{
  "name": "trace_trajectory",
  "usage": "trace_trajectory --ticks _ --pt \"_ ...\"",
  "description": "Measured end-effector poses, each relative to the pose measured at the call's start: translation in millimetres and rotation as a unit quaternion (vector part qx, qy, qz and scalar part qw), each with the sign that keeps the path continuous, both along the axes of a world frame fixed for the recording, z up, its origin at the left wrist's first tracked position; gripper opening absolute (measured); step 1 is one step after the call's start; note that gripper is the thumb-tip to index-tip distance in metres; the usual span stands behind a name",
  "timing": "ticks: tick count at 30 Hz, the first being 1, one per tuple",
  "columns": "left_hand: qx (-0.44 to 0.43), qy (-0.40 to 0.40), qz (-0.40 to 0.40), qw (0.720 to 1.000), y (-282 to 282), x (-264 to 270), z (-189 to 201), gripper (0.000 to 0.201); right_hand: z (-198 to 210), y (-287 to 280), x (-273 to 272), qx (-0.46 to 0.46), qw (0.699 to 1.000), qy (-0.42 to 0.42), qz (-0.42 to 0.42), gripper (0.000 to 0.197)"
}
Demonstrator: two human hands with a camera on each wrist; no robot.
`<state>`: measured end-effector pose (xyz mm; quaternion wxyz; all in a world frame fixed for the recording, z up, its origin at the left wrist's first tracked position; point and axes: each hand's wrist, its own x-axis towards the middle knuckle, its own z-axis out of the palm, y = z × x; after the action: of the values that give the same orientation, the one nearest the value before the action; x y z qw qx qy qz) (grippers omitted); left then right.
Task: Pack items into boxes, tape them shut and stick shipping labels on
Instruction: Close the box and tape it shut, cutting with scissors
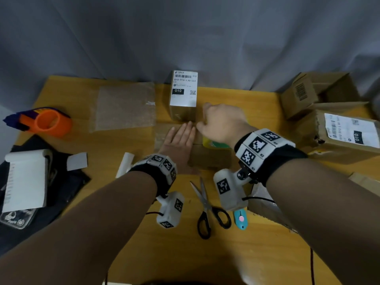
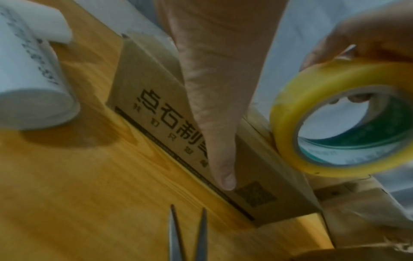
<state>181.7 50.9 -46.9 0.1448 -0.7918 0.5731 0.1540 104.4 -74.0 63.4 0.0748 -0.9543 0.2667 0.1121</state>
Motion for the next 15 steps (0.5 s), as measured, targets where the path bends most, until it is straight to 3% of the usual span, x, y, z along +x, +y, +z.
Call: trace_trajectory --ticks 4,9,12,15 --pt "0.003 0.008 0.013 1.000 5.4 13.9 2.3 0.127 -0.1 -21.7 -16.8 0.107 0.991 -0.072 -0.040 0.025" --pt "0.011 0.003 -0.007 1.000 12.2 27.4 5.6 0.122 -8.3 -26.4 -35.2 0.226 0.952 -0.139 -0.153 0.075" --pt "0.029 -0.013 -0.021 0.999 22.6 43.0 12.7 0.121 -15.2 -15.1 -22.9 0.256 0.942 -0.156 -0.150 0.072" --pt "0.058 -0.038 -0.014 0.997 31.1 55.8 19.5 0.123 -22.2 -4.7 -8.5 0.257 0.940 -0.176 -0.136 0.056"
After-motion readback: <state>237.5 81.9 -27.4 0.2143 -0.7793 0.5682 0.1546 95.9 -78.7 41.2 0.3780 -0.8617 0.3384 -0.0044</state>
